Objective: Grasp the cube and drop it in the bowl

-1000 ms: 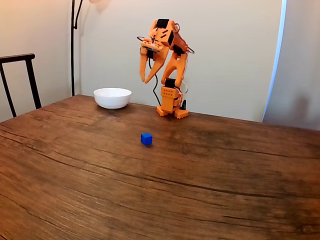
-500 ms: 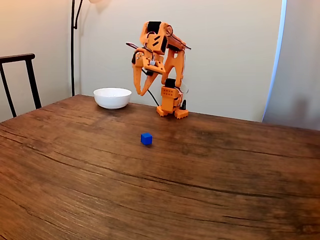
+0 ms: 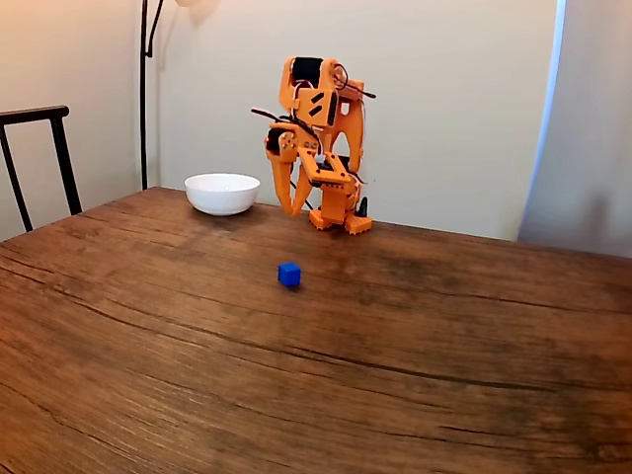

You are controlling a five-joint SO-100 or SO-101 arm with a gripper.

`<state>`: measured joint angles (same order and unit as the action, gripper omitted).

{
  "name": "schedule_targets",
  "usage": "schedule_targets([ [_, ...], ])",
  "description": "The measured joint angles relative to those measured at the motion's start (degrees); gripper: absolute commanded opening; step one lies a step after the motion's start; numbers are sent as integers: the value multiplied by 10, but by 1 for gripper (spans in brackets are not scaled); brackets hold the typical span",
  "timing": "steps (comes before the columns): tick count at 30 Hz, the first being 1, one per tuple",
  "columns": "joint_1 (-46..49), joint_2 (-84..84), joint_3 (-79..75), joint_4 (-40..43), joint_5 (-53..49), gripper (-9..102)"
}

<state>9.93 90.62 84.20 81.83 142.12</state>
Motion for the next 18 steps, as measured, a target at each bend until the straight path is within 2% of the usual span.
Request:
schedule_targets([
  [5,-1,0,0,0,0,2],
  [10,0,0,26,-19,-2,21],
  [18,0,-1,91,-58,-47,37],
])
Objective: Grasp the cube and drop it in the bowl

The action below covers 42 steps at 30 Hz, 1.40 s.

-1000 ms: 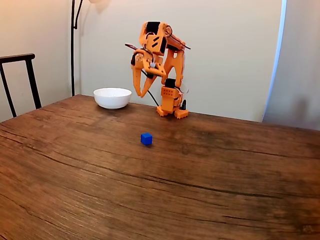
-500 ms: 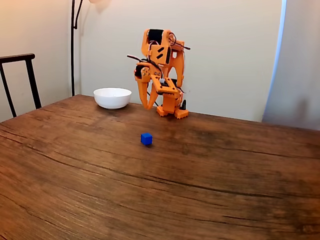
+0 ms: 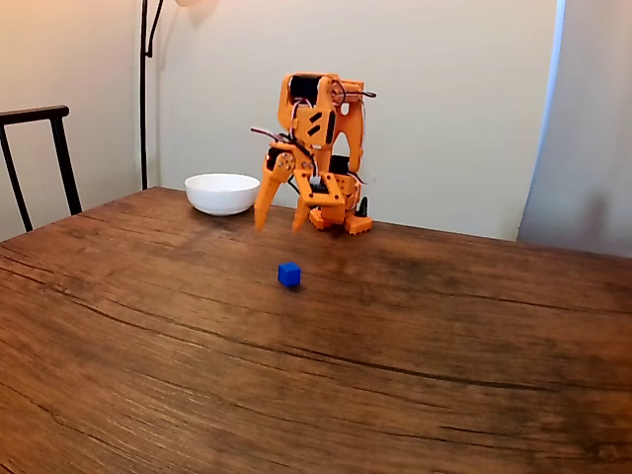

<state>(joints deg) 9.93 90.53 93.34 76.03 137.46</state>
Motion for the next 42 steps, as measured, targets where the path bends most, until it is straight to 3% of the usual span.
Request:
schedule_targets([
  [5,0,0,34,-21,-3,44],
  [27,-33,-3,162,-151,-59,43],
  [42,-54,-78,150,-169,-71,43],
])
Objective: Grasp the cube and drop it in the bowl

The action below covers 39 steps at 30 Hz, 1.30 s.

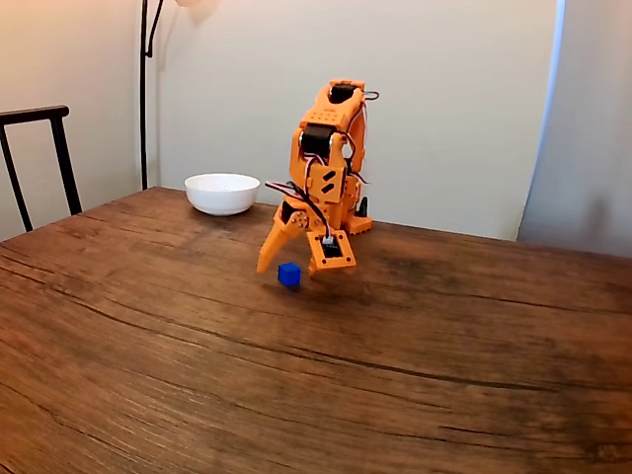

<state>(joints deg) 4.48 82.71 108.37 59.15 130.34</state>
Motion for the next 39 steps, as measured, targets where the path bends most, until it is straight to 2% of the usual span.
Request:
schedule_targets([
  [13,3,-24,-10,-15,4,42],
  [20,4,-36,-14,-16,4,25],
  [39,6,-41,-22,-27,4,2],
])
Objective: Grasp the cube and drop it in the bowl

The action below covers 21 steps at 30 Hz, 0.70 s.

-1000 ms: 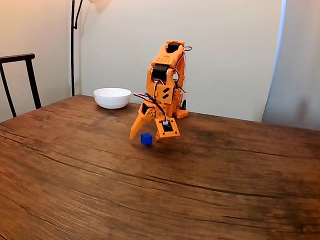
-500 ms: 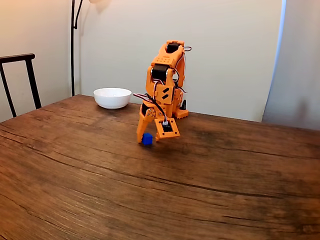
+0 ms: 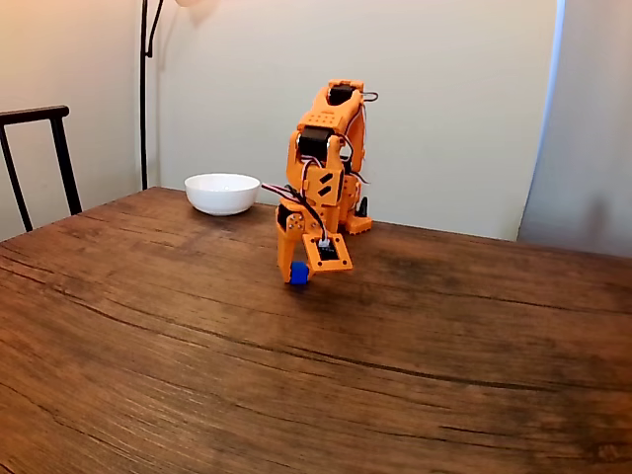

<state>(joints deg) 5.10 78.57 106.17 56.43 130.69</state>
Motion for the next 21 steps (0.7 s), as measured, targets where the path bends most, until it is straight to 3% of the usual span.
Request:
schedule_targets([
  [10,1,-4,-12,20,0,0],
  [21,39,-3,-195,196,14,0],
])
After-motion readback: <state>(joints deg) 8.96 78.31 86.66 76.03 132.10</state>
